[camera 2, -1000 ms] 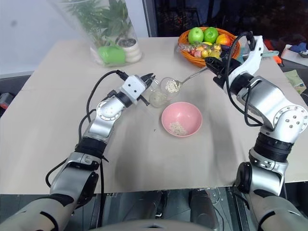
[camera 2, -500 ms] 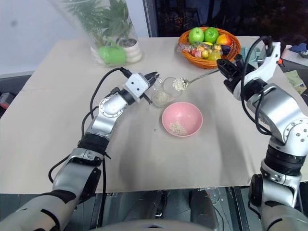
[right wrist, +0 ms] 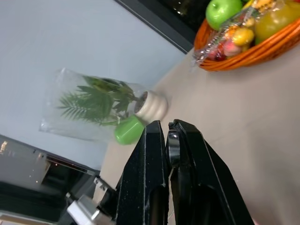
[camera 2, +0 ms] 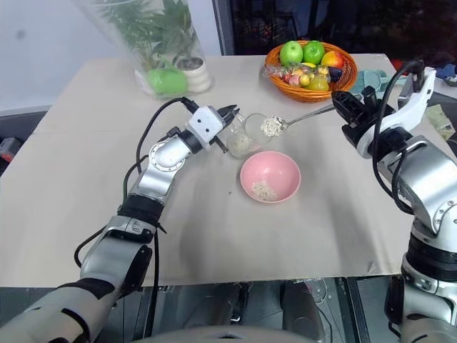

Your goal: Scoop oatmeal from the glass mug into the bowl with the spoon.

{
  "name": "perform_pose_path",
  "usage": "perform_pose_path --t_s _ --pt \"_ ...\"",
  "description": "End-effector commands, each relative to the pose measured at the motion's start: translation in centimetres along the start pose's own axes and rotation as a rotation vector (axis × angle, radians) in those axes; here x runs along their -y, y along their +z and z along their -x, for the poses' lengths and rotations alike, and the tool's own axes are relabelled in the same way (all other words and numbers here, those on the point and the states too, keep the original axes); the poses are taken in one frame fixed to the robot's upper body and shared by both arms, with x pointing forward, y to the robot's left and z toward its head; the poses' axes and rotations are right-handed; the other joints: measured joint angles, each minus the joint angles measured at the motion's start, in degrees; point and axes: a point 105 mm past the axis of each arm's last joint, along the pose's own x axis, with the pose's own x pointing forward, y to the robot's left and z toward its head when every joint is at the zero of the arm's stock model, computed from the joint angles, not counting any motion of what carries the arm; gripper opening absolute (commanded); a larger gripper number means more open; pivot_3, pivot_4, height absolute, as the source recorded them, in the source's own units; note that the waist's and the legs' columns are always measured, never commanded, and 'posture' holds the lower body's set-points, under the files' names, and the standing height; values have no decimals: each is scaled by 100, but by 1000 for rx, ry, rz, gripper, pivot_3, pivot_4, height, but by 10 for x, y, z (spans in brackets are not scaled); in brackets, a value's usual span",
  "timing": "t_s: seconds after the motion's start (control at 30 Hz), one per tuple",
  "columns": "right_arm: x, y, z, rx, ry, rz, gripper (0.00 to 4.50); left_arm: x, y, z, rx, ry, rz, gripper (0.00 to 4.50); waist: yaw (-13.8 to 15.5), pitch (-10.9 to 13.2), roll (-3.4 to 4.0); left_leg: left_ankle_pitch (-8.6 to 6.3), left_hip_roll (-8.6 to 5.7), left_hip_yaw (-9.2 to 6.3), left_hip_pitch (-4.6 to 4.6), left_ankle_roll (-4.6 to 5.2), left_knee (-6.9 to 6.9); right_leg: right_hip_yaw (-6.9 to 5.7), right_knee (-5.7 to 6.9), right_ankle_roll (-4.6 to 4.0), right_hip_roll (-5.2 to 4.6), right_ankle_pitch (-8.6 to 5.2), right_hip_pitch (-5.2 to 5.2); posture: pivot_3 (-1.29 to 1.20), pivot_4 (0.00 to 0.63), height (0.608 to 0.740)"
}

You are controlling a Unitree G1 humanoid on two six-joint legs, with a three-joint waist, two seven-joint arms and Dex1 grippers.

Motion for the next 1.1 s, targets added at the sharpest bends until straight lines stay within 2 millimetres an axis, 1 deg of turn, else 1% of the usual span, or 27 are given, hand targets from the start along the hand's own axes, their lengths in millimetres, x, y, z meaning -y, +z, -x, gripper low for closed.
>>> perform_pose_path --t_s 0.03,0.33,0.43,0.6,0.67,0.8,0.87,0.93,0.97,1.03,1.1 --pt "-15 1 8 13 72 15 0 -13 14 -5 47 38 -23 99 2 0 0 0 0 0 0 0 0 0 0 0 0 0 1 0 150 740" --pt "-11 -9 17 -44 70 115 0 -17 10 -3 17 52 -22 99 3 0 0 0 0 -1 0 0 2 -1 0 0 1 0 2 0 150 740" --pt "-10 -16 19 -90 66 198 0 -18 8 -1 6 56 -22 99 5 0 0 0 0 0 0 0 2 0 0 1 1 0 2 0 150 740" --pt "-8 -38 15 -186 75 486 0 -20 4 1 -12 67 -21 99 11 0 0 0 0 -1 0 1 4 -2 0 1 1 0 3 0 150 740" --pt "-11 -45 13 -202 97 641 0 -21 4 2 -14 70 -21 99 15 0 0 -1 0 -1 0 1 4 -2 0 1 1 0 3 0 150 740" --pt "-22 -55 13 -218 193 1027 0 -21 3 4 -15 75 -20 99 20 0 0 -1 0 0 0 1 7 -3 -2 2 2 0 3 0 150 740" --pt "-28 -58 14 -208 253 1148 0 -21 3 5 -13 75 -21 99 27 0 -1 -1 0 -1 0 1 7 -5 -3 2 5 0 2 0 150 740" --pt "-39 -64 17 -199 349 1302 0 -21 4 7 -11 76 -22 99 36 0 -1 -1 0 -2 0 1 7 -6 -4 3 4 0 3 0 150 740" --pt "-44 -67 20 -196 399 1339 0 -21 4 7 -10 77 -22 99 42 0 -2 -1 -1 0 0 1 7 -6 -5 3 3 1 3 0 150 740" --pt "-52 -66 22 -167 453 1332 0 -21 2 9 -15 79 -20 99 47 0 -3 -1 -1 -1 -1 1 8 -6 -6 5 2 1 4 0 150 740" --pt "-53 -61 23 -151 469 1330 0 -20 -1 11 -25 83 -16 99 55 1 -4 -1 0 -2 -1 1 9 -6 -6 5 1 2 5 0 150 740"
